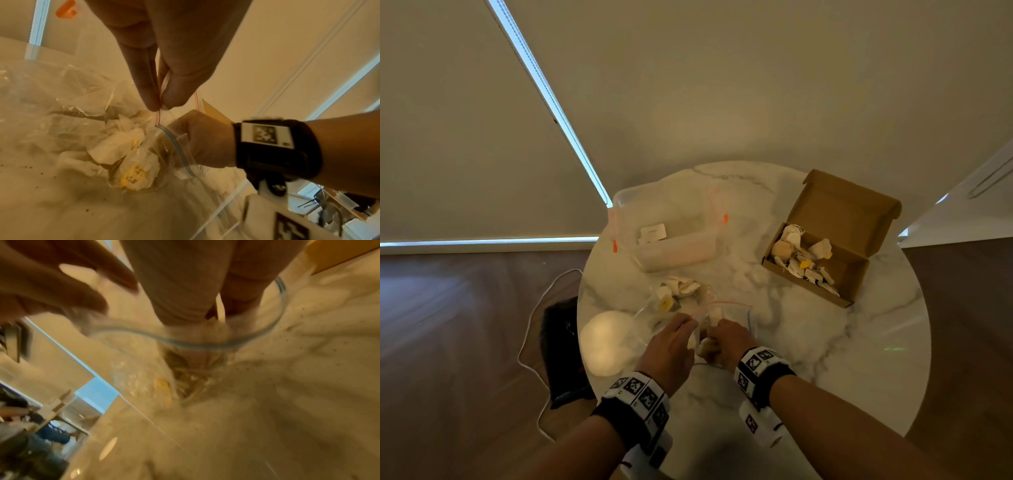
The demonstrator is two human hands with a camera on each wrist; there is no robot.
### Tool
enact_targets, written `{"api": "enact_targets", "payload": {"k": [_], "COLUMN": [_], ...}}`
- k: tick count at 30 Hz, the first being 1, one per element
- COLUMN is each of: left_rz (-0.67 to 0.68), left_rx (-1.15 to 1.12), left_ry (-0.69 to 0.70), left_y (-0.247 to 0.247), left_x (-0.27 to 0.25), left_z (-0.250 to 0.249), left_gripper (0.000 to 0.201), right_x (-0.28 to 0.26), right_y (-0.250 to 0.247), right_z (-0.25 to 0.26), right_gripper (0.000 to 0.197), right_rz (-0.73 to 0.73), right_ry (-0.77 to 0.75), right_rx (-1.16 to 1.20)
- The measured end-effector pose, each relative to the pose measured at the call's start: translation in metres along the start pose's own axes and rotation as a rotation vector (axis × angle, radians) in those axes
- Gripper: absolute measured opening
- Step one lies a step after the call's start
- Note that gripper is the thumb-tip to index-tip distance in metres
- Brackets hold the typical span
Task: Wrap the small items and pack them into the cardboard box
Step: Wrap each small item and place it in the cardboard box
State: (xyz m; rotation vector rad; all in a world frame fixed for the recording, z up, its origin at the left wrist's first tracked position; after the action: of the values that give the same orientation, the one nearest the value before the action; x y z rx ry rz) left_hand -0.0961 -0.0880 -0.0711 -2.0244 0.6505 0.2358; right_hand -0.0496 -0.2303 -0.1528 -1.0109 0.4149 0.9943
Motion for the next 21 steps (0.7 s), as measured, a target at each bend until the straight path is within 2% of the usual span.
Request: {"api": "enact_targets", "payload": {"k": [7,10,12,13,16,17,19,20,21], "left_rz": [-0.058,0.0,0.048,0.062,-0.057,-0.067,0.024,0.092,0.167], "left_rx": [-0.047,-0.051,-0.1,-0.14,-0.476,-0.66,-1.056,-1.183,-1.258], "left_ry": [-0.042,0.01,0.101,0.148,0.197,0.234,0.295,0.291,0.282], "left_y": [-0.012,-0.013,-0.015,-0.02,-0.06,-0.074,-0.088,-0.091,-0.089], "left_x": [0.02,0.025,0.026,0.027,0.031,0.033,0.036,0.038,0.041], "left_z": [0.003,-0.002,-0.007,-0.009,-0.023,-0.031,-0.053,-0.067,-0.078], "left_gripper": [0.048,0.041,0.026,0.027,0.052,0.049,0.018,0.025,0.044], "right_x": [-0.091,-0.133,-0.155,-0.163,-0.184,-0.189,-0.196,-0.198,-0.199], "right_y": [-0.05,-0.083,-0.104,-0.112,-0.135,-0.141,-0.147,-0.149,-0.15], "right_z": [0.0,0.002,0.006,0.007,0.017,0.02,0.027,0.031,0.034], "right_gripper": [0.032,0.027,0.028,0.028,0.025,0.024,0.023,0.025,0.027], "right_rz": [-0.415,-0.451,-0.443,-0.445,-0.442,-0.424,-0.364,-0.344,-0.335], "right_ry": [-0.12,-0.162,-0.247,-0.291,-0.404,-0.444,-0.521,-0.541,-0.545], "right_rx": [0.245,0.467,0.676,0.772,0.94,0.987,1.065,1.08,1.077]}}
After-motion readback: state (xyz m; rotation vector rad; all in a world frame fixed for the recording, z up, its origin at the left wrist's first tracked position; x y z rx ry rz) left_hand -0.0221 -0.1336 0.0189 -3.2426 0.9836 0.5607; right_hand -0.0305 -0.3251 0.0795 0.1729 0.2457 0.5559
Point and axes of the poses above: each hand's wrist, its own x-axis towards the middle knuckle, its own y-axis out of the palm, z = x × y, the point moved 2 cm from there along x, towards the middle knuckle, and after that the axes turned 15 degrees about z, right-handed, at the moved point
